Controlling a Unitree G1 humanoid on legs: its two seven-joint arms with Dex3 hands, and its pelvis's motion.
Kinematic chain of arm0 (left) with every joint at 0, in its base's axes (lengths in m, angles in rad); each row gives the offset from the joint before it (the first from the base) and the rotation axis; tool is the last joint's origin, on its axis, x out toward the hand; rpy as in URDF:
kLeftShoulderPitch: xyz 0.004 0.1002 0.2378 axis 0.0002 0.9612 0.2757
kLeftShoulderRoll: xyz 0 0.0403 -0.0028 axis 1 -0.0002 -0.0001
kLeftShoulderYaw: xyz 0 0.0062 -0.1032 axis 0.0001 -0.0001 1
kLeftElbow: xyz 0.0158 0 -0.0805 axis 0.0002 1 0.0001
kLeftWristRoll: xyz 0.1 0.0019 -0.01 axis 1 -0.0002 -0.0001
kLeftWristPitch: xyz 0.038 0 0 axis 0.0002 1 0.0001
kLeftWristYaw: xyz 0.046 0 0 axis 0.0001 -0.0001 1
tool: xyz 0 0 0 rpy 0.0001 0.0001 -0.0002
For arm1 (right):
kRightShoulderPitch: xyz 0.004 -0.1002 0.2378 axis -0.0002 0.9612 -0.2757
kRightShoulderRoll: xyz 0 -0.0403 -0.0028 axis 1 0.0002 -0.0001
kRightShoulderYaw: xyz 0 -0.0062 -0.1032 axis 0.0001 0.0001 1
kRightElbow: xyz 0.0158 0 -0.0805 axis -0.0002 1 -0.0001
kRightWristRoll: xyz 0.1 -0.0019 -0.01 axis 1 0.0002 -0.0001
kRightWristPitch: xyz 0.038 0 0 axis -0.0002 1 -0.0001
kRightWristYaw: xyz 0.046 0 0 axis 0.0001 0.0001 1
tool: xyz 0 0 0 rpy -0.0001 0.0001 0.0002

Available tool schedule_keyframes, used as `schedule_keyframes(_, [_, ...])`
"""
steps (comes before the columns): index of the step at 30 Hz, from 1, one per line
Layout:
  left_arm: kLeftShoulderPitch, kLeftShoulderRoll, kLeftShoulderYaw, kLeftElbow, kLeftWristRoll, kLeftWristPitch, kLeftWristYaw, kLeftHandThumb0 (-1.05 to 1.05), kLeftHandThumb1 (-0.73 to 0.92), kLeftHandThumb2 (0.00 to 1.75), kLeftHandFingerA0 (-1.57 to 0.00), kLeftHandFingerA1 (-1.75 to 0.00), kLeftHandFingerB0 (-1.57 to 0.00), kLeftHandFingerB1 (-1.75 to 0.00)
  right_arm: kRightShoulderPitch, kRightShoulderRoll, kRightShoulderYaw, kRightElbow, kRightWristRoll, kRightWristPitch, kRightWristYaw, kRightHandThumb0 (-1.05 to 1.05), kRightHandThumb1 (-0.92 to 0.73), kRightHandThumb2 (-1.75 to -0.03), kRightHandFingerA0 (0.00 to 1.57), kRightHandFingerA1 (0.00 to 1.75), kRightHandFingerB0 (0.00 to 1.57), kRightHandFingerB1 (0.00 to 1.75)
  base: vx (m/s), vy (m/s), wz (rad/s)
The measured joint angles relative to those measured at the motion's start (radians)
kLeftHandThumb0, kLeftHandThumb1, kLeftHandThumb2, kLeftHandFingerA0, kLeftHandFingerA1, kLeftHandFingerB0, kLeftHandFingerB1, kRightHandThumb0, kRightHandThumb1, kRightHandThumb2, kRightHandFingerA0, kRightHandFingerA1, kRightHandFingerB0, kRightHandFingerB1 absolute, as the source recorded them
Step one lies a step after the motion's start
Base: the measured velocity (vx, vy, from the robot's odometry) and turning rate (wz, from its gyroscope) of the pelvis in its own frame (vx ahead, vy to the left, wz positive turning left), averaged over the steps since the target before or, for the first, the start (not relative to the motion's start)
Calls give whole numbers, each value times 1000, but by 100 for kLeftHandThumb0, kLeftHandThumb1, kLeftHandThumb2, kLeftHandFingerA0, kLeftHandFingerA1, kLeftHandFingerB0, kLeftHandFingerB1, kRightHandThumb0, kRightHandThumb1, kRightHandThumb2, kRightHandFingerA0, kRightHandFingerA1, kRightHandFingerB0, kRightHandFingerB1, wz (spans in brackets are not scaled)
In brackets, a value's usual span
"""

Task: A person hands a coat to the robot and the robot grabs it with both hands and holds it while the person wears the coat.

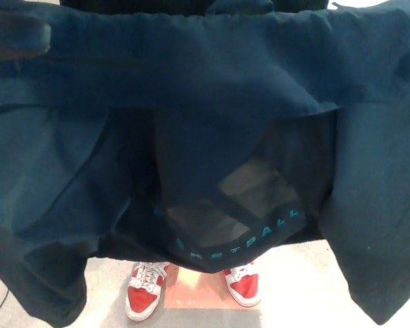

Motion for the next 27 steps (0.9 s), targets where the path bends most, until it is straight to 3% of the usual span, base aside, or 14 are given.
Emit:
schedule_keyframes(2, [-23,6,-27,11,0,9,-34,-89,55,99,-4,-23,-4,-13,-36,-4,36,22,6,16,35,-89,-55,-92,5,22,9,10,0,0,0])
schedule_keyframes(3, [-35,9,-41,18,0,14,-53,-96,72,66,-5,-28,-1,-21,-58,-5,57,35,8,26,55,-83,-62,-59,19,33,3,21,0,0,0])
schedule_keyframes(4, [-45,11,-54,23,0,18,-69,-96,72,66,-5,-28,-1,-21,-77,-5,76,46,9,34,72,-83,-62,-59,19,33,3,21,0,0,0])
schedule_keyframes(5, [-55,13,-66,29,0,22,-85,-97,62,100,-7,-19,-11,-7,-96,-6,94,57,10,42,90,-83,-63,-59,16,31,3,22,0,0,0])
schedule_keyframes(6, [-64,16,-79,34,0,28,-102,-98,62,100,-7,-18,-11,-5,-119,-6,116,69,10,51,109,-79,-50,-91,4,39,5,17,0,0,0])
schedule_keyframes(7, [-74,18,-93,37,0,34,-122,-98,62,100,-7,-18,-11,-5,-140,-6,139,81,10,62,130,-79,-50,-91,4,39,5,17,0,0,0])
schedule_keyframes(8, [-78,18,-99,39,0,37,-130,-98,63,100,-7,-17,-10,-4,-149,-6,151,87,10,67,139,-85,-64,-60,9,28,0,23,0,0,0])
schedule_keyframes(9, [-84,20,-110,40,0,44,-147,-102,65,101,-7,-14,-9,-2,-167,-6,171,97,10,75,158,-80,-50,-93,0,23,0,15,0,0,0])
schedule_keyframes(11, [-92,23,-132,42,0,56,-181,-100,64,101,-7,-15,-10,-3,-201,-6,212,115,11,93,196,-82,-51,-94,0,19,0,13,0,0,0])
schedule_keyframes(17, [-102,29,-192,42,0,93,-272,-97,61,99,-6,-12,-8,-4,-290,-5,325,162,11,143,299,-89,-56,-93,7,31,8,7,0,0,0])
schedule_keyframes(18, [-103,29,-204,42,0,99,-289,-94,59,98,-6,-15,-8,-7,-307,-4,346,171,10,152,318,-88,-62,-64,5,27,2,19,0,0,0])
schedule_keyframes(19, [-104,29,-216,42,0,106,-306,-99,62,99,-6,-12,-9,-3,-324,-3,367,179,10,161,337,-82,-50,-92,3,21,3,12,0,0,0])
schedule_keyframes(27, [-110,33,-293,38,-1,163,-430,-102,64,100,-7,-13,-12,-2,-426,8,518,228,9,232,483,-85,-53,-90,6,24,8,10,0,0,0])
